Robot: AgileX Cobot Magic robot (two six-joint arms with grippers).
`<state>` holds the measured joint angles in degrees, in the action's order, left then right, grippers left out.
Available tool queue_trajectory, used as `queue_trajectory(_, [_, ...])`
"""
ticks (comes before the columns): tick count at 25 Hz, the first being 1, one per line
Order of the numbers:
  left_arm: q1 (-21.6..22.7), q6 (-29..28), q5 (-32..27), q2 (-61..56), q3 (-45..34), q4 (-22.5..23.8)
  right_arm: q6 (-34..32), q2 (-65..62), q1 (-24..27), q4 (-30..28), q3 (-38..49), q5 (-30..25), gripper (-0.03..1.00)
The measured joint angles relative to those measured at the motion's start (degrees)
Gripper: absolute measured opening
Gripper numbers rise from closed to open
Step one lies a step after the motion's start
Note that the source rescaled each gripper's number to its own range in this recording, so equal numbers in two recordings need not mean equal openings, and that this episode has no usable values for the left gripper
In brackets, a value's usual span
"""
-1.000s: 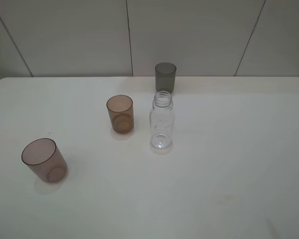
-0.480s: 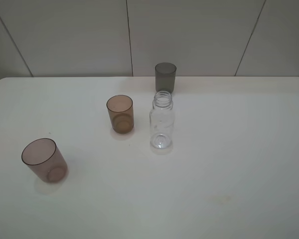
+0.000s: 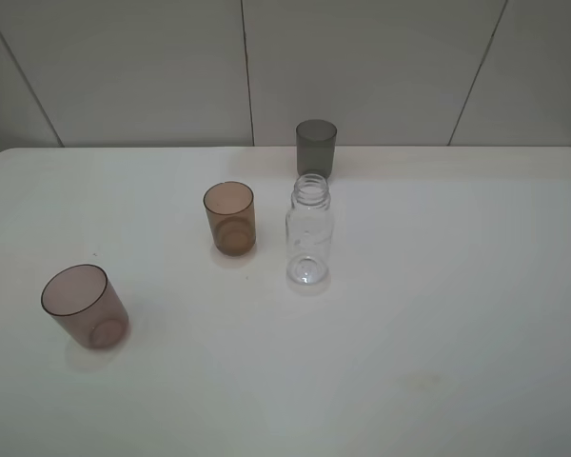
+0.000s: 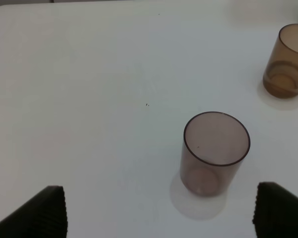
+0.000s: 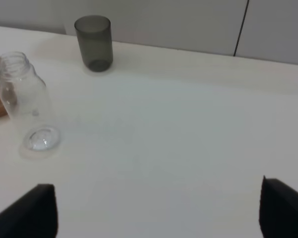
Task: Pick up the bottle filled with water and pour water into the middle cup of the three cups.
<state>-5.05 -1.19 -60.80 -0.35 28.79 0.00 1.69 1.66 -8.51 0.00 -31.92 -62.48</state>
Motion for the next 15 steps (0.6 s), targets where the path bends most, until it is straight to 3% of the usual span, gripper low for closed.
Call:
queue_trajectory(7, [0.0,0.0,0.0,0.0,0.0,0.0,0.04,-0.79,0.25,0.0,2.14,1.23,0.65])
queue_trajectory(15, [0.0,0.0,0.0,0.0,0.0,0.0,0.04,-1.8,7.77,0.0,2.15,1.41,0.65])
